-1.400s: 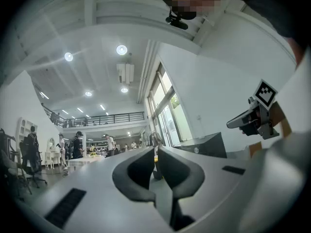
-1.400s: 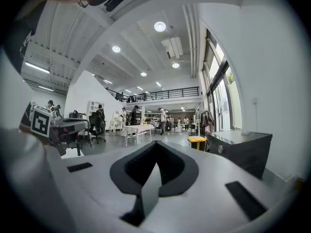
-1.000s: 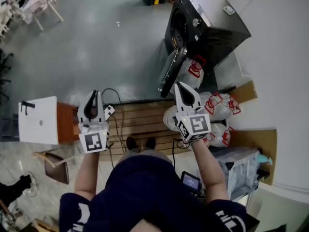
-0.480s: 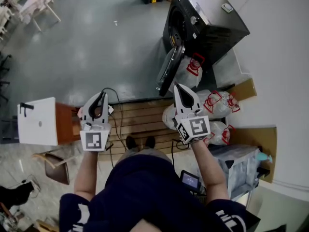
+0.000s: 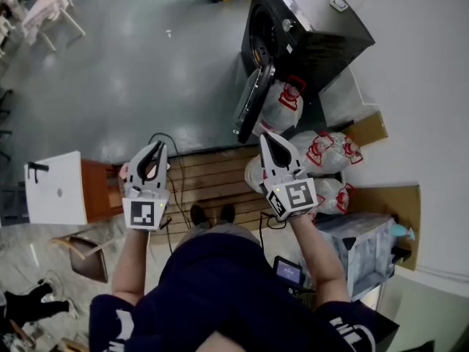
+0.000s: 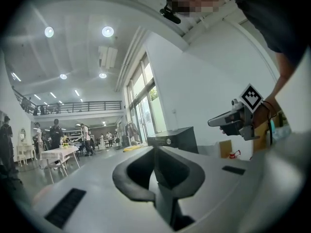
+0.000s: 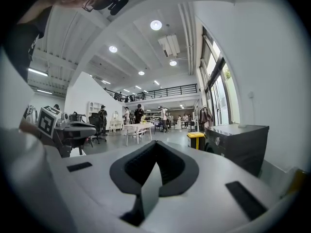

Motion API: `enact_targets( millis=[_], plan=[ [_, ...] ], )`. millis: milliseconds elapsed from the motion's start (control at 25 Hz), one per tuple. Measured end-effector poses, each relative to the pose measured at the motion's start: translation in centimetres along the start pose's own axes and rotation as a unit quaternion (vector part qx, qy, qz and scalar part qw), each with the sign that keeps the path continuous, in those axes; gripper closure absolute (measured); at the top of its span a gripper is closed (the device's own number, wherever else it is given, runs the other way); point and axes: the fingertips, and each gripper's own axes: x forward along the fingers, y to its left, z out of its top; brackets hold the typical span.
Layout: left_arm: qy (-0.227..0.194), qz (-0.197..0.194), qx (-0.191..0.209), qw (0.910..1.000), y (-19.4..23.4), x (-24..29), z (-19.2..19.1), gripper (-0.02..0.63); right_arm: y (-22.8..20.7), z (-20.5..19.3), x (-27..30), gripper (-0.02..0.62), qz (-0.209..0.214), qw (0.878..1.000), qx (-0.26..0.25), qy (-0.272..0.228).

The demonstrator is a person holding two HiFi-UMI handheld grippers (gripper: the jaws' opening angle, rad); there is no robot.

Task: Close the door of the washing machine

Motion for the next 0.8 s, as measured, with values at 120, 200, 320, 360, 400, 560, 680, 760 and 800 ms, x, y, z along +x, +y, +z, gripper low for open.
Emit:
enact_targets(
  millis=[120,200,320,360,400,560,680,760,800],
  plan=[
    [-0.005,0.012,0.006,0.9999,0.2,0.0,-0.1,0.565,-0.2,-1.0,0.0,0.575,-0.005,1.000,0.000,0.010],
    [-0.014,0.016,0.012,0.9997,0.3,-0.1,0.2,0.565,-0.5,-1.6,-0.1,0.575,-0.009,1.000,0.005,0.017],
    [-0.021,0.017,0.022,0.9994,0.2,-0.1,0.4,0.565,-0.8,-2.1,-0.3,0.575,-0.013,0.999,0.018,0.024],
    [-0.022,0.019,0.023,0.9993,0.1,-0.1,0.3,0.565,-1.0,-2.1,-0.3,0.575,-0.016,0.999,0.020,0.024],
    [-0.023,0.022,0.023,0.9992,0.1,-0.2,0.4,0.565,-1.1,-2.1,-0.3,0.575,-0.018,0.999,0.021,0.024],
    [-0.028,0.033,0.033,0.9985,0.3,-0.3,0.5,0.565,-1.2,-2.3,-0.5,0.575,-0.018,0.999,0.021,0.025],
    [-0.027,0.034,0.025,0.9987,0.6,-0.2,0.5,0.565,-1.3,-2.5,-0.6,0.575,-0.018,0.999,0.020,0.028],
    [-0.029,0.033,0.022,0.9988,0.9,-0.2,0.5,0.565,-1.3,-2.7,-0.8,0.575,-0.020,0.999,0.022,0.030],
    [-0.030,0.033,0.022,0.9987,1.0,-0.2,0.5,0.565,-1.3,-2.8,-0.8,0.575,-0.020,0.999,0.023,0.031]
  ],
)
